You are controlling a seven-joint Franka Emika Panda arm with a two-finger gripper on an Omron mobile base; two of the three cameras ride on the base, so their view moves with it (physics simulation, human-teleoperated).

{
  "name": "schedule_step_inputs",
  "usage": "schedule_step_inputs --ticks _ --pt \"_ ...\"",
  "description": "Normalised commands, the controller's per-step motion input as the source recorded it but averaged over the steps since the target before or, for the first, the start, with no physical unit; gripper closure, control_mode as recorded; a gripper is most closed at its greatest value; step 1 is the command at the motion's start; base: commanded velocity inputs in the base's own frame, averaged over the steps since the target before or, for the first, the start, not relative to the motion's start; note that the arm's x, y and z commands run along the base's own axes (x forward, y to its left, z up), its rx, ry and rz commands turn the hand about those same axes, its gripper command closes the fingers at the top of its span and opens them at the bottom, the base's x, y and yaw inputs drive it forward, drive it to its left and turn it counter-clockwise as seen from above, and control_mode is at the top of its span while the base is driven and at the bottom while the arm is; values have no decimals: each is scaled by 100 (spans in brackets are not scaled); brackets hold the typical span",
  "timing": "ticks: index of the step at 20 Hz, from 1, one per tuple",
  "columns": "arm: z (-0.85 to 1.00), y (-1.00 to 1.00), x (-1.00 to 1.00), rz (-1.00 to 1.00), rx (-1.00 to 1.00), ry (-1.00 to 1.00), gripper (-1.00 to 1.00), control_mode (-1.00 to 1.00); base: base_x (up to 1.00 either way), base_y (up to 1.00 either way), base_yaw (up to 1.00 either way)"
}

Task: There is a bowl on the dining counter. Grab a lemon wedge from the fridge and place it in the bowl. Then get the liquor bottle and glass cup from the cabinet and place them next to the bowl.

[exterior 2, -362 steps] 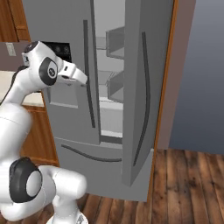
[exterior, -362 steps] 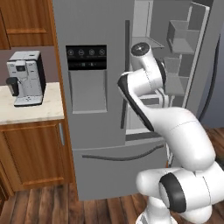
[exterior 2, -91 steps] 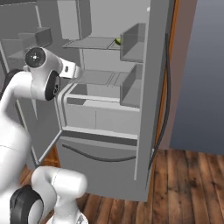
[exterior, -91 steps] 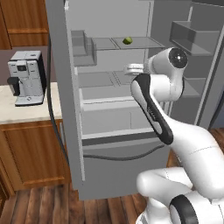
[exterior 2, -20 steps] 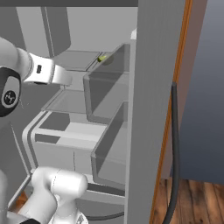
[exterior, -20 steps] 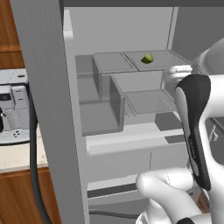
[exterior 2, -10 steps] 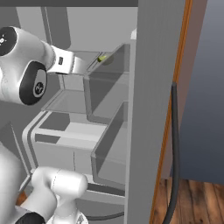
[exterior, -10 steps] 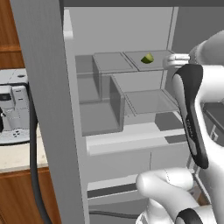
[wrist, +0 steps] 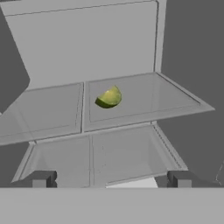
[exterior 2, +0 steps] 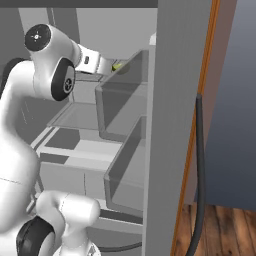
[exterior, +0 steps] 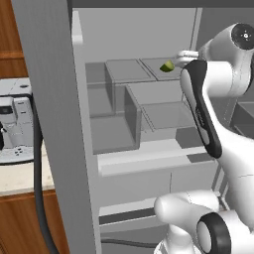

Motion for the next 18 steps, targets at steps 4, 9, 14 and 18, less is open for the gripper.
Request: schedule_step_inputs --ticks 4,9,14,18 --pt "-4 0 80 -3 4 0 -100 -100 0 0 0" --pt "-8 -5 70 -4 5 3 -100 -100 0 0 0" --pt "-13 -8 51 -4 6 8 -100 -100 0 0 0" --pt "-13 -9 41 -4 7 8 -100 -100 0 0 0"
